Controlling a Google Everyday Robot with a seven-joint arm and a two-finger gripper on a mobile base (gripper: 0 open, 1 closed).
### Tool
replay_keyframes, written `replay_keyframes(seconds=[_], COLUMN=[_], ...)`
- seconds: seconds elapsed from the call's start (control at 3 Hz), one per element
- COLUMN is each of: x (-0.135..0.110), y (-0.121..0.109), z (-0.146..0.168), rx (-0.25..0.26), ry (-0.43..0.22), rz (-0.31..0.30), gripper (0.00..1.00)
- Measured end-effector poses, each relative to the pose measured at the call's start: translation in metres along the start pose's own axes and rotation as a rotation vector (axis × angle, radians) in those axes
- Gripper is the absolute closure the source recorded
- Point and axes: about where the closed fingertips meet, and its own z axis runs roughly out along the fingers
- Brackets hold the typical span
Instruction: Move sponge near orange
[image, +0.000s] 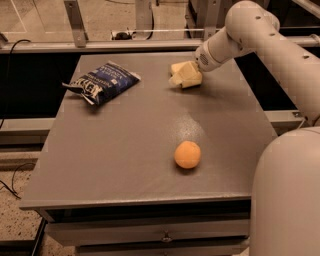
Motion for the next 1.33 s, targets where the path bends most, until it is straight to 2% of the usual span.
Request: replay_keyframes(seconds=[0.67,1.0,1.33], x=[-0.002,0.006,0.015], y=[-0.006,0.0,0.012], z=[-0.005,-0.014,-0.035], rx=[0.029,0.013,-0.029], ry=[-0.058,-0.06,-0.062], rz=[0.006,-0.008,-0.045], gripper=[0.64,0.87,1.0])
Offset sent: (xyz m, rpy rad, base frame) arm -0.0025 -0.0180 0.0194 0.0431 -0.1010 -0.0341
